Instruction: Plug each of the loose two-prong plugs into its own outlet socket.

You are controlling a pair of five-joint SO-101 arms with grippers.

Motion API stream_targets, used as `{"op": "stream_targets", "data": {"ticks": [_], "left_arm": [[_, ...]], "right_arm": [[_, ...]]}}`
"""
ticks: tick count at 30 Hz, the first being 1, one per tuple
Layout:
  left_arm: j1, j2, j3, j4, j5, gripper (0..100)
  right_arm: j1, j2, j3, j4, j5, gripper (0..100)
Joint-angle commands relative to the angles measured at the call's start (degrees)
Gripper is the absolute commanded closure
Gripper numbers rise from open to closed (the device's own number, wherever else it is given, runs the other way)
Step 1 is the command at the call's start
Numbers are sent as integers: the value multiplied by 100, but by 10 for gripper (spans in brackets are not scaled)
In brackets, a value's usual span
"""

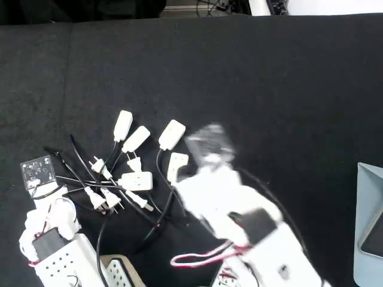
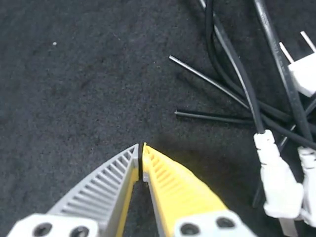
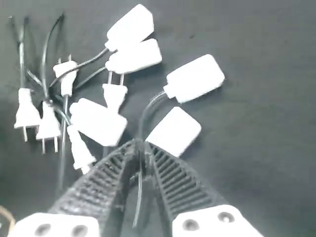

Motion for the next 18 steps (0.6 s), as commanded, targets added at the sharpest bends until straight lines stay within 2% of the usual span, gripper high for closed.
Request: {"op": "stream_targets", "data": {"ticks": [1, 4, 9, 18], "left_arm": [[-66, -26, -84, -88, -70, 970], [-66, -26, -84, -105, -70, 970], [-66, -26, -84, -97, -88, 970], [-198, -26, -75, -123, -97, 970]], "right_arm": [[-510, 954, -629, -308, -62, 982], [-949, 1780, -1112, -316, -70, 980], [-1477, 3134, -1930, -299, -70, 875], [-1758, 5121, -2633, -651, -70, 871]]}}
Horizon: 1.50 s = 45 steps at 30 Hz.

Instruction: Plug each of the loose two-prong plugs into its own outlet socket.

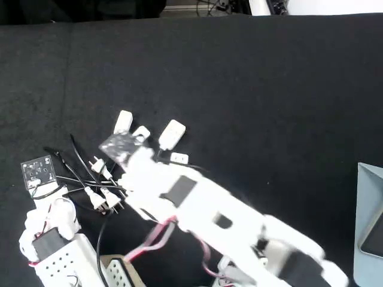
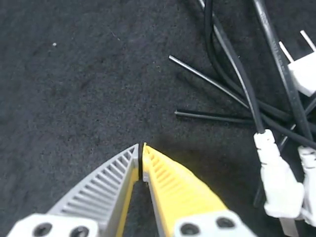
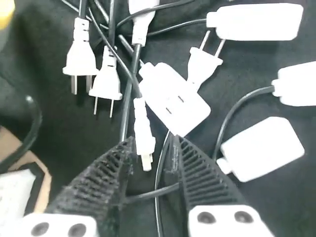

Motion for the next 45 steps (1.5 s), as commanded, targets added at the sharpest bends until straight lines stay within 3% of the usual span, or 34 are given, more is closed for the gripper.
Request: {"op": "stream_targets", "data": {"ticks": [1, 9, 25, 45], "left_arm": [[-242, -26, -75, -123, -53, 970], [-277, -26, -75, -123, -62, 970], [-277, -26, -75, -132, -62, 970], [-277, -26, -75, -132, -62, 970]], "right_arm": [[-70, 585, -400, -299, -62, 871], [-79, 1393, -681, -466, -62, 871], [-422, 1473, -857, 211, -334, 871], [-431, 1613, -875, -105, -308, 871]]}}
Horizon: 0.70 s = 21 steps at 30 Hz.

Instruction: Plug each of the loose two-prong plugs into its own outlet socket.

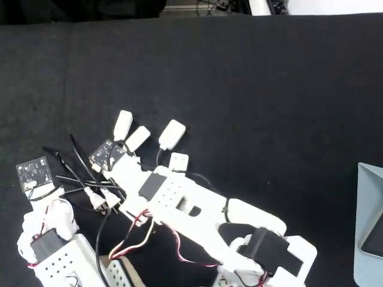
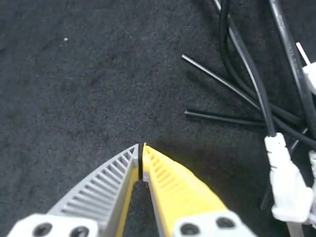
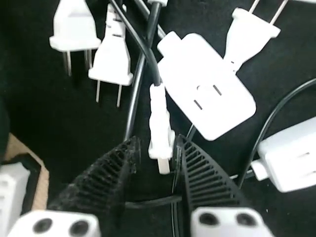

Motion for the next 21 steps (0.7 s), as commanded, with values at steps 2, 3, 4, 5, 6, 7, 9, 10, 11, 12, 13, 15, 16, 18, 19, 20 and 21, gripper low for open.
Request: {"op": "stream_targets", "data": {"ticks": [2, 3, 4, 5, 6, 7, 9, 10, 11, 12, 13, 15, 16, 18, 19, 20, 21], "left_arm": [[-57, -26, -75, -114, -62, 970], [-57, -26, -75, -114, -62, 970], [-57, -26, -75, -114, -62, 970], [-57, -26, -75, -114, -62, 970], [-57, -26, -75, -114, -62, 970], [-57, -26, -75, -114, -62, 970], [-57, -26, -66, -114, -62, 970], [-57, -26, -66, -114, -62, 970], [-57, -26, -66, -114, -62, 970], [-57, -26, -66, -114, -62, 970], [-57, -26, -66, -114, -62, 970], [-57, -26, -66, -114, -62, 970], [-57, -26, -66, -114, -62, 970], [-57, -26, -66, -114, -62, 970], [-57, -26, -66, -114, -62, 970], [-57, -26, -66, -114, -62, 970], [-57, -26, -66, -114, -62, 970]], "right_arm": [[-97, 268, -453, -132, -26, 871], [-97, 382, -523, -132, -26, 871], [-79, 497, -585, -123, -26, 871], [-70, 602, -655, -123, -26, 871], [-62, 673, -690, -114, -26, 871], [-53, 734, -708, -97, -26, 871], [-18, 752, -752, 53, -26, 872], [9, 752, -804, 132, -26, 874], [53, 752, -875, 237, -26, 885], [97, 752, -963, 325, -26, 907], [141, 752, -1042, 396, -18, 939], [229, 752, -1191, 545, 229, 991], [246, 752, -1244, 695, 404, 981], [281, 752, -1376, 1011, 589, 988], [308, 716, -1455, 1187, 589, 987], [308, 655, -1508, 1354, 589, 987], [308, 567, -1534, 1486, 598, 987]]}}
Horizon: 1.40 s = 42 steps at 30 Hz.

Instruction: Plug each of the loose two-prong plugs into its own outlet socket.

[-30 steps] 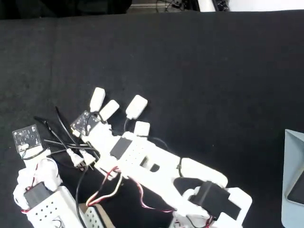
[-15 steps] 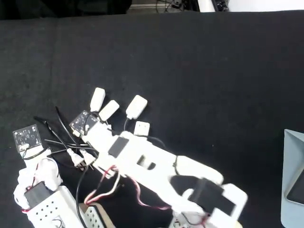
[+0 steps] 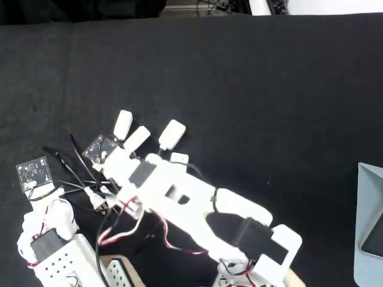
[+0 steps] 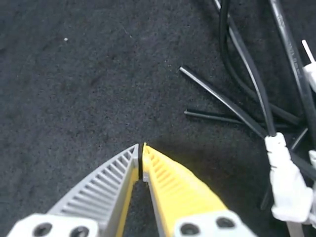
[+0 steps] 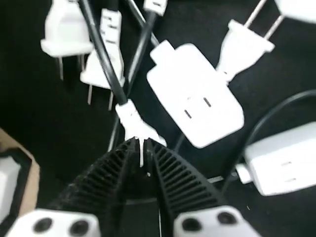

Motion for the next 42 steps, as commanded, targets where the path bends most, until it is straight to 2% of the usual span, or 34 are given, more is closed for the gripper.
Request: {"op": "stream_targets", "data": {"ticks": [1, 5, 9, 14, 27, 38, 42], "left_arm": [[-57, -26, -66, -114, -62, 970], [-57, -26, -66, -114, -62, 970], [-57, -26, -66, -114, -62, 970], [-57, -26, -66, -114, -62, 970], [-57, -26, -66, -114, -62, 970], [-57, -26, -66, -114, -70, 970], [-57, -26, -66, -114, -70, 970]], "right_arm": [[114, -286, -382, 457, 79, 987], [158, -734, -277, 554, 105, 987], [-79, -796, 66, 114, 70, 981], [-396, -549, 286, -299, 62, 882], [-352, 602, -84, -440, 62, 895], [-352, 699, -136, -431, 62, 896], [-343, 673, -154, -466, 105, 982]]}}
